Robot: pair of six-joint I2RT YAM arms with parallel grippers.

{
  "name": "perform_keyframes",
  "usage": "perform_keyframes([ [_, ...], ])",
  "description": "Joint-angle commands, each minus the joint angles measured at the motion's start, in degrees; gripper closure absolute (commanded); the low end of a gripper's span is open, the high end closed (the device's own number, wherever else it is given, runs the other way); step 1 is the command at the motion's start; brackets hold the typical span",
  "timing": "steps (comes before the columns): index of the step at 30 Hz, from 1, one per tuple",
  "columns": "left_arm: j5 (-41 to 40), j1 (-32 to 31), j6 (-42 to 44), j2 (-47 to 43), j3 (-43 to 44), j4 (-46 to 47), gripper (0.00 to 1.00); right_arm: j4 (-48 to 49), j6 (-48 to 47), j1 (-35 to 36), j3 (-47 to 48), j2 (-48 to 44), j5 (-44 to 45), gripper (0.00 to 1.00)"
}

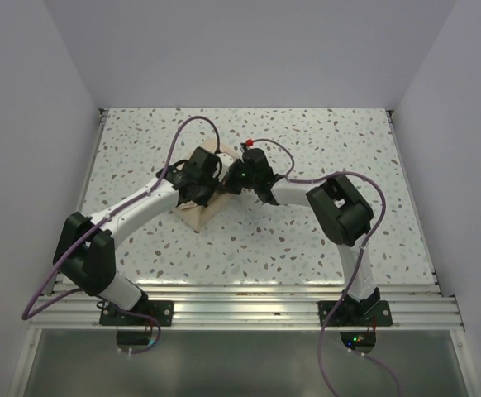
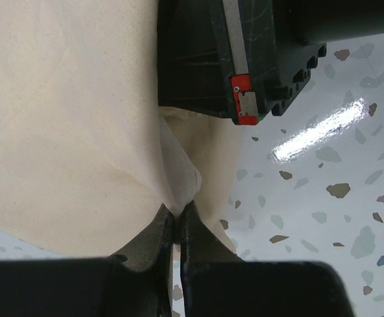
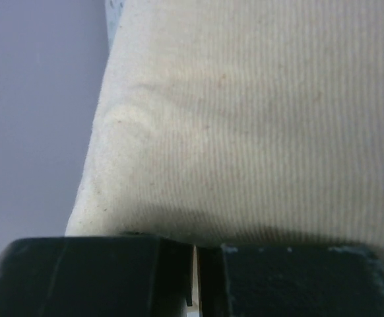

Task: Prepare the surgical pack

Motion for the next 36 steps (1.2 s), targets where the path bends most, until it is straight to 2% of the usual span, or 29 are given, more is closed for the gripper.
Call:
perform_keyframes([
  [1, 3.10, -0.39, -1.58, -3.28, -1.58, 1.78, 1.00, -5.37, -5.45, -0.12, 1.29, -2.79, 6.06, 1.00],
  [4, 3.45, -0.48, -3.43, -3.37, -2.99, 2.57, 1.00, -11.60, -8.62, -0.65, 1.28, -3.32, 6.42, 1.00],
  [11, 4.25, -0.39, -4.92, -3.37, -4.93, 3.10, 1.00, -10.83, -11.18, -2.14, -3.81, -6.83, 6.50, 1.00],
  [19, 5.56, -0.48, -6.41, -2.58, -8.09, 4.59, 1.00, -18.21, -13.38, -6.53, -0.57, -7.98, 1.41, 1.00],
  [21, 5.48, -0.39, -6.94, -2.40, -7.83, 4.42, 0.92, -18.39, -13.38, -7.32, -0.48, -8.16, -0.26, 1.00],
  [22, 5.39, -0.39, -7.12, -2.49, -7.74, 4.33, 0.84, -18.39, -13.30, -7.59, -0.65, -8.33, -0.52, 1.00],
  [23, 5.39, -0.39, -7.38, -3.10, -7.57, 4.15, 0.69, -18.39, -13.30, -7.77, -0.91, -8.60, -0.88, 1.00],
  [26, 3.37, -0.48, -8.26, -5.03, -7.21, 3.80, 0.56, -17.78, -12.86, -8.56, -1.62, -9.21, -2.37, 0.99],
  [29, 1.87, -0.56, -8.53, -6.26, -6.51, 4.06, 0.51, -17.51, -12.51, -9.08, -1.62, -9.57, -3.42, 1.00],
  [36, -0.32, -0.57, -9.93, -2.05, -3.00, 4.59, 0.50, -17.07, -10.93, -9.70, -1.18, -10.71, -6.15, 1.00],
])
